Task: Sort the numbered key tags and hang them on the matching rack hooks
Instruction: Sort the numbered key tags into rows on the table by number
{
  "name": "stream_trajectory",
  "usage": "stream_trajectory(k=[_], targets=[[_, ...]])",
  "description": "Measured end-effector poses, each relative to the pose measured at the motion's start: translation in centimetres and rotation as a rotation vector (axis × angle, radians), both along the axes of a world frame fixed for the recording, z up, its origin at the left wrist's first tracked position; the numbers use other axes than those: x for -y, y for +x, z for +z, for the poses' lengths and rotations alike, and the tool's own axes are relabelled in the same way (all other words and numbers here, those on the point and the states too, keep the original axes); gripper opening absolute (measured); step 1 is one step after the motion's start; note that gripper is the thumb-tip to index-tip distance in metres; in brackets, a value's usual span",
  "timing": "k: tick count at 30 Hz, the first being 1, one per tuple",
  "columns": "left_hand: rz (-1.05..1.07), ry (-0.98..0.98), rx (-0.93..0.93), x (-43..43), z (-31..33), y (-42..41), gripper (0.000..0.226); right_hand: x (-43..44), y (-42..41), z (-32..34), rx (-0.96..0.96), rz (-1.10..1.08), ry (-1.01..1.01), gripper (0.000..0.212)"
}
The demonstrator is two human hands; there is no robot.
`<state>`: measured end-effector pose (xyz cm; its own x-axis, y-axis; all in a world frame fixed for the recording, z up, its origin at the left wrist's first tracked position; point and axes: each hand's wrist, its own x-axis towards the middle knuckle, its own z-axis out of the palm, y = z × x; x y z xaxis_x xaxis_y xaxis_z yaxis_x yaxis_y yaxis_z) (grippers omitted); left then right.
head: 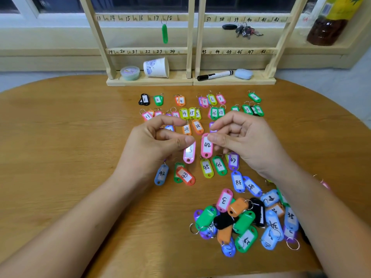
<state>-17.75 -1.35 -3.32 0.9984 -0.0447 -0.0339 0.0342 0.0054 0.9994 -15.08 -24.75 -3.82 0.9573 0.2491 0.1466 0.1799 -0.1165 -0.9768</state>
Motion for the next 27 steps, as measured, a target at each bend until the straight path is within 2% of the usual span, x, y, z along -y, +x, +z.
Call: stream_trajectory(k=[9,19,27], targets=[[0.075,0.032,0.035,-1.0,0.2,0.2,0.027,0.4,0.4,-0.1,0.012,-0.018,-0.04,0.013],[0.124,0.056,0.08,-4.2,0.6,0.1,0.03,-2.2,0.6,0.0,-0.003,0.056,-0.397,0.011],[0.149,0.055,0.078,-6.2,0.6,-0.2,0.031,-8.1,-0.2,-0.2,-0.04,0.056,-0.488,0.014]])
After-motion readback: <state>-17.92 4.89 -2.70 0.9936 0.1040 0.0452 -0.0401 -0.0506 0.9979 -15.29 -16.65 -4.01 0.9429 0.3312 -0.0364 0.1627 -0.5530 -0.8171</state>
